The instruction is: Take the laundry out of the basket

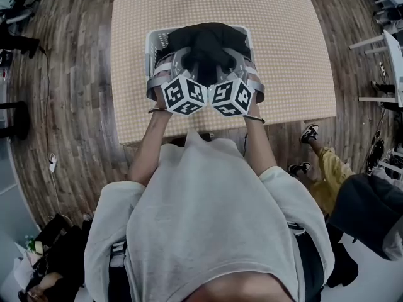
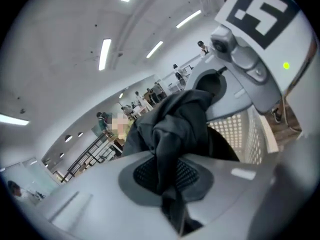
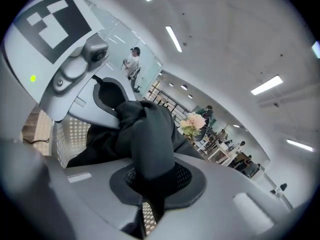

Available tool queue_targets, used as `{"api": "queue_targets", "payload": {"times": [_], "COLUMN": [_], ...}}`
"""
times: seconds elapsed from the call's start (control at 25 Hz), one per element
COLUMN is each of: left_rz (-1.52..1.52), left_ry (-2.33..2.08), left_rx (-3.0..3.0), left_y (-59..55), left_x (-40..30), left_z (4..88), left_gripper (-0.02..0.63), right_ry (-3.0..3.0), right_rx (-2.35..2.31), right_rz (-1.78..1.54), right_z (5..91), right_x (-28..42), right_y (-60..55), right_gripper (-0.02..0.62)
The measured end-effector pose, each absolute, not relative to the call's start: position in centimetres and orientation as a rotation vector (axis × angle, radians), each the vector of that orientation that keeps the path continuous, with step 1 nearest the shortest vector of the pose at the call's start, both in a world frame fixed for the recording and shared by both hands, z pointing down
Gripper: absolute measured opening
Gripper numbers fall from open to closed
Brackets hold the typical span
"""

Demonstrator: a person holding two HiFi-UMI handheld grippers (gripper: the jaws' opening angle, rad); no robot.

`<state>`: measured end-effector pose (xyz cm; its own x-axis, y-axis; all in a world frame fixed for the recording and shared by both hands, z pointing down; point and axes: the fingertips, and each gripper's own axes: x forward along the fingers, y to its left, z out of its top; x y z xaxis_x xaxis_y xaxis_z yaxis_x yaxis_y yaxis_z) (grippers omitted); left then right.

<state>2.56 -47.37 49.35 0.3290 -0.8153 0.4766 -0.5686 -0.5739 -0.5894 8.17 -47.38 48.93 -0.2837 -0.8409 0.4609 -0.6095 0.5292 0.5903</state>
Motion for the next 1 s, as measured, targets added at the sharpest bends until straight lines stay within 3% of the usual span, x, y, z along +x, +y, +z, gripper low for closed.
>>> {"api": "queue_targets", "payload": {"times": [1.0], "left_rz": [-0.849], "left_ry": [1.373], "left_rx": [-2.179], "left_y": [-35.4], "left_x": [1.4], "left_z": [41.5], "left_gripper": [0.03], "right_ry": [-2.157], "right_rx": [1.359], "right_rz": [-0.543], "right_z": [41.0], "right_x": [6.4], "right_y": [-34.9], "right_gripper": [0.035]}}
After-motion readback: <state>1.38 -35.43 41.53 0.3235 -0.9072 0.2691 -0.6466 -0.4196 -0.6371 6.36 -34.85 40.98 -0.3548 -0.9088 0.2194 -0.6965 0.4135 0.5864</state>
